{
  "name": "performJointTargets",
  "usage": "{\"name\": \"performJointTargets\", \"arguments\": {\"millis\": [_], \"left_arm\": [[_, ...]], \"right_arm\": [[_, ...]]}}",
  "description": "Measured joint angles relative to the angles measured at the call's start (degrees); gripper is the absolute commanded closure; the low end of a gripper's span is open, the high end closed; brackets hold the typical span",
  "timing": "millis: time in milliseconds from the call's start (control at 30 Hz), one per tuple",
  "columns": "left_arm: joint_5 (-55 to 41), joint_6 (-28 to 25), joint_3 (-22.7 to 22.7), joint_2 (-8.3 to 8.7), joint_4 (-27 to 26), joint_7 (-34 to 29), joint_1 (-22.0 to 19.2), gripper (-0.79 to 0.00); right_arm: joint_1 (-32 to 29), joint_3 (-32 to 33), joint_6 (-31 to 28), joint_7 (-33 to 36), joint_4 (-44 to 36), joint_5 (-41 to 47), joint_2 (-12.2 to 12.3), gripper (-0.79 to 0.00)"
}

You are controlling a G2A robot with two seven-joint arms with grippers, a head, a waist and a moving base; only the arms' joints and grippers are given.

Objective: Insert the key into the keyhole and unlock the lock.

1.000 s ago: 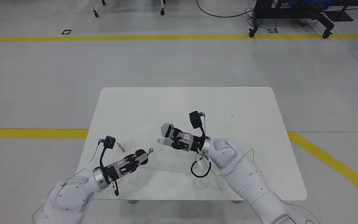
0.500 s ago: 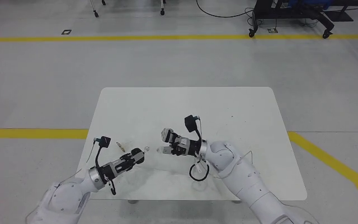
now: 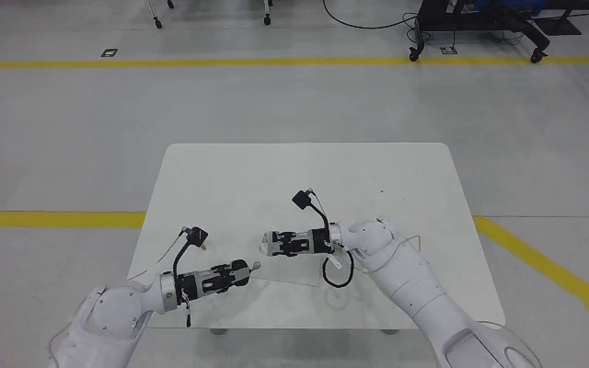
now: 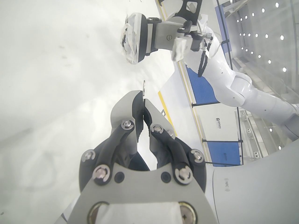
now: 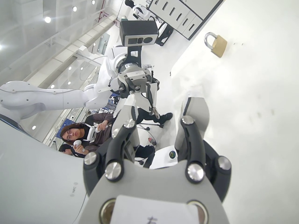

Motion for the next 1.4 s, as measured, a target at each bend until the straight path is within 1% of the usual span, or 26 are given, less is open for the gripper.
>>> {"name": "performJointTargets", "arguments": {"millis": [67,167,433,567,700,767,867,967,1267,1300,1333,1367,1400], "left_arm": [[-0.65,-0.23,-0.08,0.13,0.12,-0.5,-0.08,0.0],[-1.02,-0.41,-0.02,0.28,0.26,-0.54,-0.1,0.0],[1.22,-0.64,1.36,0.42,0.73,1.85,-0.27,0.0],[1.53,-0.54,1.69,0.53,0.85,2.39,-0.43,0.0],[1.63,-0.7,1.91,0.65,1.03,2.86,-0.54,0.0],[1.62,-0.74,2.05,0.71,1.08,3.01,-0.58,0.0],[1.72,-0.71,2.27,0.81,1.18,3.08,-0.62,0.0],[1.67,-0.67,2.45,0.91,1.29,3.09,-0.72,0.0],[1.33,-0.53,2.91,1.18,1.55,3.47,-0.95,0.0],[1.16,-0.48,2.93,1.2,1.62,3.66,-0.97,-0.151],[1.02,-0.41,2.96,1.21,1.69,3.79,-1.01,-0.588],[0.84,-0.31,2.99,1.24,1.77,3.92,-1.05,-0.785],[0.69,-0.21,3.02,1.26,1.82,4.01,-1.06,-0.785]], "right_arm": [[0.26,-0.45,0.5,0.47,0.29,0.19,-0.04,-0.366],[0.41,-1.38,1.3,1.28,-0.03,0.79,-0.11,-0.36],[0.93,-4.14,3.82,3.8,-1.22,2.19,0.3,-0.299],[1.23,-5.32,4.19,4.17,-1.54,2.73,0.52,-0.237],[1.66,-6.38,4.54,4.52,-1.55,3.2,0.71,-0.228],[1.89,-7.05,4.94,4.92,-1.67,3.63,0.77,-0.203],[2.32,-7.91,5.19,5.17,-1.55,3.85,0.86,-0.123],[2.73,-8.62,5.14,5.11,-1.25,4.08,0.89,0.0],[3.91,-10.62,5.0,4.97,-0.25,4.25,0.79,0.0],[4.0,-10.78,4.95,4.92,-0.14,4.28,0.78,0.0],[4.09,-10.92,4.9,4.87,-0.04,4.32,0.77,0.0],[4.21,-11.08,4.79,4.76,0.1,4.38,0.77,0.0],[4.3,-11.17,4.64,4.62,0.21,4.41,0.77,0.0]]}}
